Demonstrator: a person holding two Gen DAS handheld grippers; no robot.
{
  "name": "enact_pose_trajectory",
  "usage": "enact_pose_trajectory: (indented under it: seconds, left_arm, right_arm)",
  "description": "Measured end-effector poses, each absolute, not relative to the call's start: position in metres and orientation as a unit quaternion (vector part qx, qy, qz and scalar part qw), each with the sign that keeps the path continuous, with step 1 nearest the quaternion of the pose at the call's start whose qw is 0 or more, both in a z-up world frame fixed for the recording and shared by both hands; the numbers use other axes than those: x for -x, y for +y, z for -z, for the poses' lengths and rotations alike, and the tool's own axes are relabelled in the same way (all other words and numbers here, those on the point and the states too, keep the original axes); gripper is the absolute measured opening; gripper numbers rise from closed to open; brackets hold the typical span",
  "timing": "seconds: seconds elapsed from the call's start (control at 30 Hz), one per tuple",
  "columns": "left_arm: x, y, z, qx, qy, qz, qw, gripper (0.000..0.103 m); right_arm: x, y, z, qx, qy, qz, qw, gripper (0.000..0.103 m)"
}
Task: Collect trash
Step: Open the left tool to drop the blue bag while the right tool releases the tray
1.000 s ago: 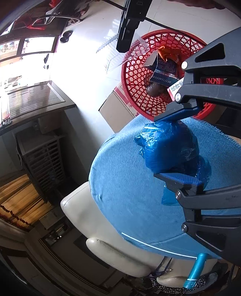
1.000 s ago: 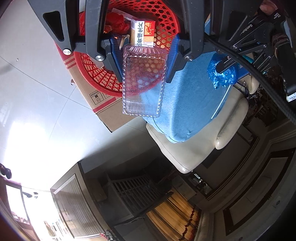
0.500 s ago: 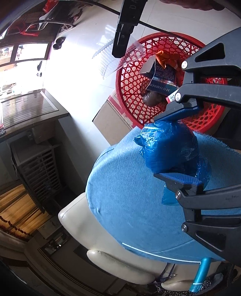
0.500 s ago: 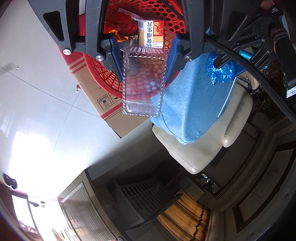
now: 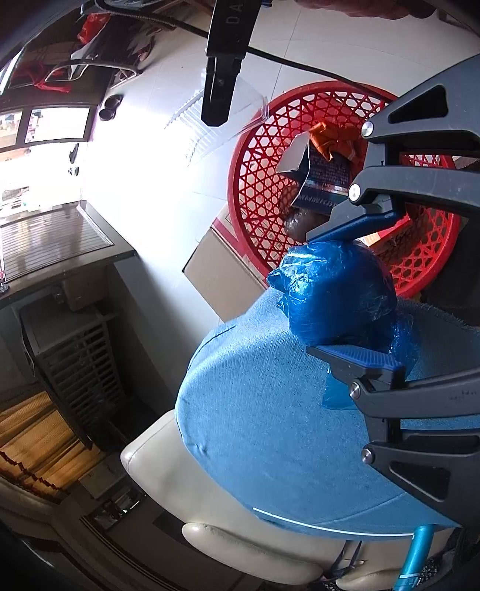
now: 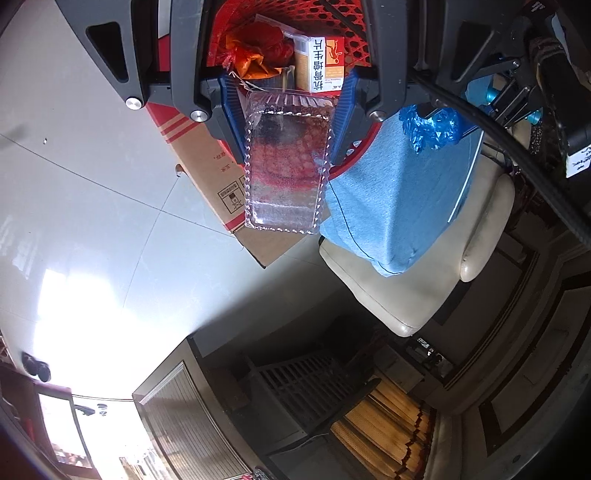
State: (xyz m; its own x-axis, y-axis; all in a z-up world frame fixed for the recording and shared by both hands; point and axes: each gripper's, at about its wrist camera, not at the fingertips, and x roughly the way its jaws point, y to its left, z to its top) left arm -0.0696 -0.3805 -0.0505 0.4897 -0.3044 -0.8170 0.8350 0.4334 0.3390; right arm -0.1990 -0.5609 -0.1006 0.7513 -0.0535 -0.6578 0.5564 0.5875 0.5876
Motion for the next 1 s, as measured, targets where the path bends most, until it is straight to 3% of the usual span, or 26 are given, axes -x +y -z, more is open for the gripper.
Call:
enact_pose_trajectory:
  seconds: [0.13,0.2,0.57,1.0]
  left_arm:
    - [0.070,-0.376,0.045,-0.370,0.347,0.385,0.771,0.055]
    - [0.072,-0.372,0.040,-0.364,0.342,0.393,0.772,0.060]
    - [0.088,-0.340,0.004,-0.341,0.281,0.423,0.791,0.061]
    - [0.047,-0.273,-0.019,-0.282,0.289,0.356,0.843,0.061]
  right_arm:
    - [0.197,-0.559,0.098,-0.412,0.304,0.183,0.839,0.046]
    - [0.195,-0.554,0.095,-0.407,0.305,0.182,0.842,0.046]
    - [0.187,-0.529,0.071,-0.377,0.303,0.174,0.858,0.046]
    - [0.167,-0.483,0.046,-0.332,0.311,0.156,0.877,0.048]
